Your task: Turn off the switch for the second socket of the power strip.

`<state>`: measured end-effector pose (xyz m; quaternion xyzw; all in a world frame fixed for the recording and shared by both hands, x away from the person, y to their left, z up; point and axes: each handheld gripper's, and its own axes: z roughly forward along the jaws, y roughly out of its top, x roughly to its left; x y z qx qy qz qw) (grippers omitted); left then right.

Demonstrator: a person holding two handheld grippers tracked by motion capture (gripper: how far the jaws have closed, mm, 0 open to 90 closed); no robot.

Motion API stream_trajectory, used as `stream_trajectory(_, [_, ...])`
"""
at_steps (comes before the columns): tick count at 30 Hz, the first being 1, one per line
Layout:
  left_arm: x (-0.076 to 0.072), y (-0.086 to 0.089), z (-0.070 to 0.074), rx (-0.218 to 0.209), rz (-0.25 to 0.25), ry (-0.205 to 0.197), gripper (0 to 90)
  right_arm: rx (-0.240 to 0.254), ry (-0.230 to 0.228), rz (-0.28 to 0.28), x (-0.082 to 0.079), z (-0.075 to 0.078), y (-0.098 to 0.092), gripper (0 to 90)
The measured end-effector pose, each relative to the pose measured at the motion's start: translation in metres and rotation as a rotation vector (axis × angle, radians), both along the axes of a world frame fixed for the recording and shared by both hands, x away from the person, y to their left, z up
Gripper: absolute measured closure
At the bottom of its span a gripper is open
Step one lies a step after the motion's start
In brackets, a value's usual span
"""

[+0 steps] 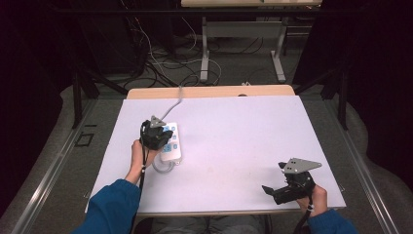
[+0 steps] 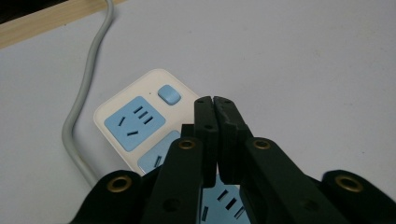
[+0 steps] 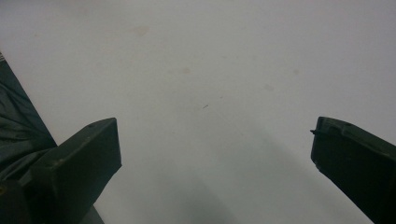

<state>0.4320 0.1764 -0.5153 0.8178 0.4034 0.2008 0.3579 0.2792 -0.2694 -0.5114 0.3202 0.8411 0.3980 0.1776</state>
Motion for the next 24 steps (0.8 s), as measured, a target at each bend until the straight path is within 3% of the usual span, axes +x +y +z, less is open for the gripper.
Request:
stream_trajectory(11, [0.007, -0.004, -0.006, -0.008, -0.008, 0.009, 90.0, 0.005, 0.006, -0.014, -0.001, 0.000, 0.000, 1.0])
stream_trajectory(17, [0.012, -0.005, -0.011, 0.002, -0.008, 0.037, 90.0, 0.005, 0.007, -0.013, 0.000, 0.000, 0.000, 1.1])
stream_trajectory(24, [0.016, -0.006, -0.016, 0.015, -0.007, 0.040, 90.0, 0.003, 0.010, -0.011, 0.000, 0.000, 0.000, 1.1])
